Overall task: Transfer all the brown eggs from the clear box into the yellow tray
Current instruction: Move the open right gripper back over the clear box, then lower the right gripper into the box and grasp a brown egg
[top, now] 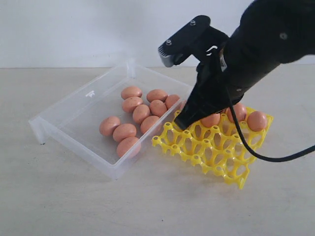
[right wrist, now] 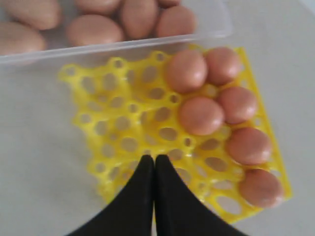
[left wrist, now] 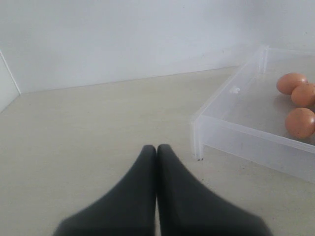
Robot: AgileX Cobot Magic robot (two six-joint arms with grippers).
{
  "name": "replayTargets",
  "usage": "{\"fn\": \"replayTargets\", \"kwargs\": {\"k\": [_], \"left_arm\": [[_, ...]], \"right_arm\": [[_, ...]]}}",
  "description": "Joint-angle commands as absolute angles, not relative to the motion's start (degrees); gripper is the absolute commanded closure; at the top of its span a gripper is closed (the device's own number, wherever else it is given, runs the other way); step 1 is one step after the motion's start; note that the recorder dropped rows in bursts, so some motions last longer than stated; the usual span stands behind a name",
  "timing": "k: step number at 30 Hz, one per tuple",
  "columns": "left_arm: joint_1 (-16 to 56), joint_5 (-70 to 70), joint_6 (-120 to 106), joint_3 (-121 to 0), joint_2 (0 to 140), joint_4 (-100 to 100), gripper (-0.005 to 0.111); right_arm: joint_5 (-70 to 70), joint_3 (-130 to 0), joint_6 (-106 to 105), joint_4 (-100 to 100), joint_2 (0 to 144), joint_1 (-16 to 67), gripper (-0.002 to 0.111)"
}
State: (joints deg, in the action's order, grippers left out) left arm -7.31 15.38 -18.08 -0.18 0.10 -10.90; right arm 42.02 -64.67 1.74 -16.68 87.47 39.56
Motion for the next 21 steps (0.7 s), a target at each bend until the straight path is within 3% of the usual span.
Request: {"fn": "replayTargets", "kwargs": {"k": [1, 10, 17, 19, 21], "left_arm": [[-7.26, 14.98, -17.56, 0.0, 0.0, -11.12, 0.111], [-7.26, 14.85, -17.56, 0.0, 0.0, -11.12, 0.111], [-7.36, 14.85, -17.56, 0.0, 0.0, -11.12, 0.111], [-7.36, 14.85, -17.56, 0.0, 0.0, -11.12, 0.111], [-7.37, 14.95, -17.56, 0.0, 0.0, -11.12, 0.111]], "right_arm": [[47.88, -70.66, -17.27, 3.87, 89.5, 39.87, 0.108], [69.22, -96.73, -35.15, 7.77, 109.96, 39.87, 0.108], [57.12, -101.98, -61.34, 8.39, 119.26, 39.87, 0.108], [55.21, -101.98, -69.9, 8.51, 122.32, 39.87, 0.094], [48.31, -101.98, -71.88, 8.51, 125.9, 39.87, 0.067]]}}
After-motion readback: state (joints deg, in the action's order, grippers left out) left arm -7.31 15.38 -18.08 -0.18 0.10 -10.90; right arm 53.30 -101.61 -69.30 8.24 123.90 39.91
